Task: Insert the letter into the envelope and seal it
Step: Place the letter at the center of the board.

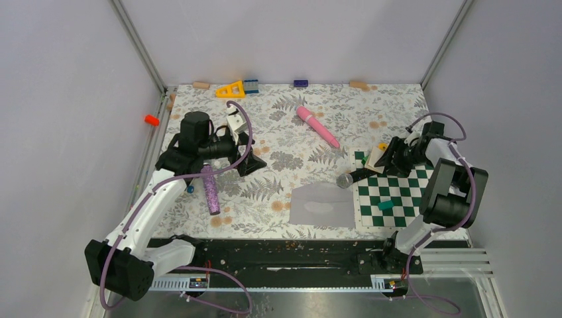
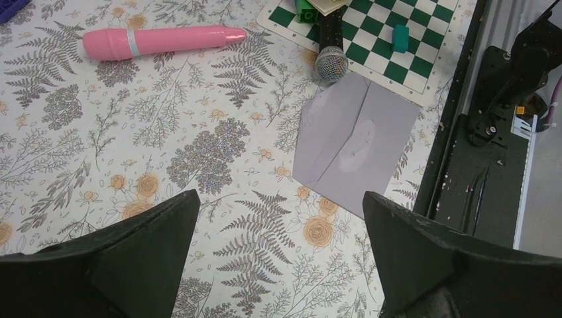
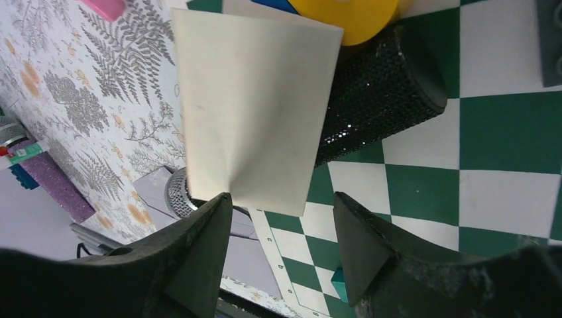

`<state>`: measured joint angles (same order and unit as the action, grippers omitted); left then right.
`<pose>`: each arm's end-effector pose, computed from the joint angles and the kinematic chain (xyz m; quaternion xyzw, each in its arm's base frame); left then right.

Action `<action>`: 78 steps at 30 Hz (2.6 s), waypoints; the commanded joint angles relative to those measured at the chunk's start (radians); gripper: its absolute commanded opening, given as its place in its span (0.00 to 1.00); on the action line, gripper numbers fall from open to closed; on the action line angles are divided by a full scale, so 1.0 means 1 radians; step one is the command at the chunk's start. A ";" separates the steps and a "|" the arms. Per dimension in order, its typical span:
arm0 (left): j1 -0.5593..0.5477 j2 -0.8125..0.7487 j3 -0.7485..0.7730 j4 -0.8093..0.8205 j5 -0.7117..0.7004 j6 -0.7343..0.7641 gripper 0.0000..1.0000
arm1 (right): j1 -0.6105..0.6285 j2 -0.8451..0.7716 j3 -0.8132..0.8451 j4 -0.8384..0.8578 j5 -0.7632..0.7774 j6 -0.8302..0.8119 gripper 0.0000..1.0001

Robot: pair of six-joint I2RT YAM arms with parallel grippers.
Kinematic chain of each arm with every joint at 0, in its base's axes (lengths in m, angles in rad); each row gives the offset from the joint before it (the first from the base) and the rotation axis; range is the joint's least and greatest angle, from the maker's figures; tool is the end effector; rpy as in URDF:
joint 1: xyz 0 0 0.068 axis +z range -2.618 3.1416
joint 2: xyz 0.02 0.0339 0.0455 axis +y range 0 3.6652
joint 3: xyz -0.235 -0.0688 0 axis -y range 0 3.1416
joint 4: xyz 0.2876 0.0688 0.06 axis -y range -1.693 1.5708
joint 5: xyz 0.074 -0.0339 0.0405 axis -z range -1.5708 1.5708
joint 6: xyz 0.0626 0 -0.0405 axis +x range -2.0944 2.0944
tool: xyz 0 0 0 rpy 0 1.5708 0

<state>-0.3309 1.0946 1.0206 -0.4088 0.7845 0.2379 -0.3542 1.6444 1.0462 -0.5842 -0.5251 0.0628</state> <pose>0.2772 -0.1420 0.3060 0.4117 0.7034 -0.3490 0.4625 0.3460 -0.0945 0.1169 0.1471 0.9374 0.2249 0.2214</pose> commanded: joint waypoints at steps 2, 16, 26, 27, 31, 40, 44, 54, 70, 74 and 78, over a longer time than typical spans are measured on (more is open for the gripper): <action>0.007 -0.014 -0.004 0.044 0.043 0.000 0.99 | -0.023 0.043 -0.019 0.056 -0.082 0.011 0.65; 0.007 -0.011 -0.004 0.047 0.048 -0.002 0.99 | -0.061 0.114 -0.041 0.113 -0.175 0.039 0.47; 0.007 -0.013 -0.007 0.047 0.050 0.000 0.99 | -0.078 0.102 -0.057 0.111 -0.207 0.031 0.26; 0.007 -0.015 -0.008 0.047 0.051 0.000 0.99 | -0.080 0.100 -0.059 0.111 -0.210 0.030 0.25; 0.007 -0.015 -0.008 0.047 0.051 0.001 0.99 | -0.084 0.093 -0.062 0.101 -0.212 0.021 0.23; 0.007 -0.015 -0.010 0.047 0.053 0.003 0.99 | -0.105 0.066 -0.071 0.073 -0.245 -0.003 0.23; 0.007 -0.015 -0.010 0.047 0.055 0.003 0.99 | -0.115 0.055 -0.077 0.065 -0.254 -0.013 0.23; 0.007 -0.016 -0.010 0.047 0.056 0.004 0.99 | -0.124 0.040 -0.082 0.052 -0.291 -0.028 0.22; 0.008 -0.017 -0.010 0.047 0.055 0.004 0.99 | -0.139 0.015 -0.097 0.009 -0.298 -0.093 0.21; 0.007 -0.018 -0.010 0.047 0.055 0.003 0.99 | -0.144 0.008 -0.100 0.000 -0.299 -0.104 0.21; 0.008 -0.019 -0.008 0.046 0.054 0.003 0.99 | -0.147 0.008 -0.101 -0.011 -0.298 -0.114 0.18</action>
<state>-0.3290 1.0946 1.0203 -0.4088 0.8089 0.2379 -0.4923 1.6878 0.9501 -0.5591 -0.8036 -0.0216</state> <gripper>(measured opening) 0.985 0.195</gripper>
